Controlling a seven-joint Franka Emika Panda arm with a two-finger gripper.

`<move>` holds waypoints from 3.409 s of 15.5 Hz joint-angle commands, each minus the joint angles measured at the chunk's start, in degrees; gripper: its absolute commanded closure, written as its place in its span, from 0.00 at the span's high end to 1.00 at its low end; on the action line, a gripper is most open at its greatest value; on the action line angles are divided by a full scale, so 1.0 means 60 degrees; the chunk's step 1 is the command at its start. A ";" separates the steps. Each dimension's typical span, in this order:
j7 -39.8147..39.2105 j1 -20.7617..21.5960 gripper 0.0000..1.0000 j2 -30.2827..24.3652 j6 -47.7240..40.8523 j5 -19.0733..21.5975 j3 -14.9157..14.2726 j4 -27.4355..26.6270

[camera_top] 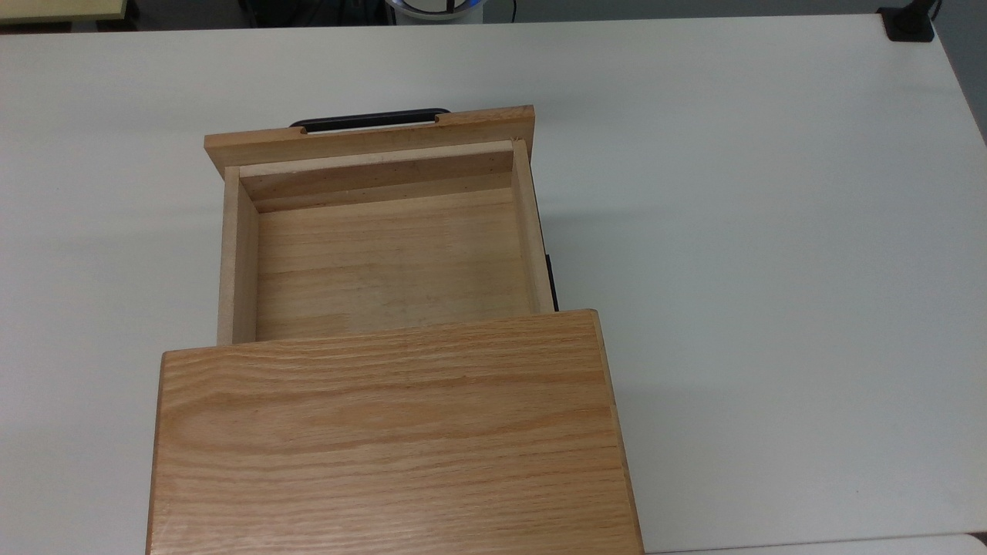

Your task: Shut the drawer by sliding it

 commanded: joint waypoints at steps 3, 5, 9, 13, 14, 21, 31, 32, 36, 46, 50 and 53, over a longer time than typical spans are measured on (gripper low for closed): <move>-0.0244 0.0029 1.00 -0.0009 -0.0489 -0.0079 -0.0066 0.0195; -0.0244 0.0029 1.00 -0.0024 -0.0533 -0.0079 -0.0066 0.0195; -0.0244 0.0029 1.00 -0.0024 -0.0636 -0.0079 -0.0066 0.0180; -0.0244 0.0014 1.00 -0.0024 -0.0636 -0.0079 -0.0066 0.0195; -0.0244 0.0014 1.00 -0.0024 -0.0636 -0.0079 -0.0066 0.0195; -0.0259 0.0014 0.53 0.0005 -0.0621 -0.0108 -0.0066 0.0180; -0.1841 -0.0162 0.12 0.0810 0.1001 -0.0079 -0.0344 0.0033; -0.1855 -0.0162 0.11 0.0942 0.1353 -0.0064 -0.0417 0.0048; -0.1768 -0.0162 0.09 0.1381 0.2875 0.0475 -0.0534 0.0077; -0.0730 -0.0103 0.09 0.3035 0.7490 0.1474 -0.0725 0.0515; -0.0026 -0.0059 0.09 0.3842 0.8167 0.1474 -0.0725 0.1380; 0.0355 -0.0015 0.09 0.4281 0.8605 0.1474 -0.0681 0.1863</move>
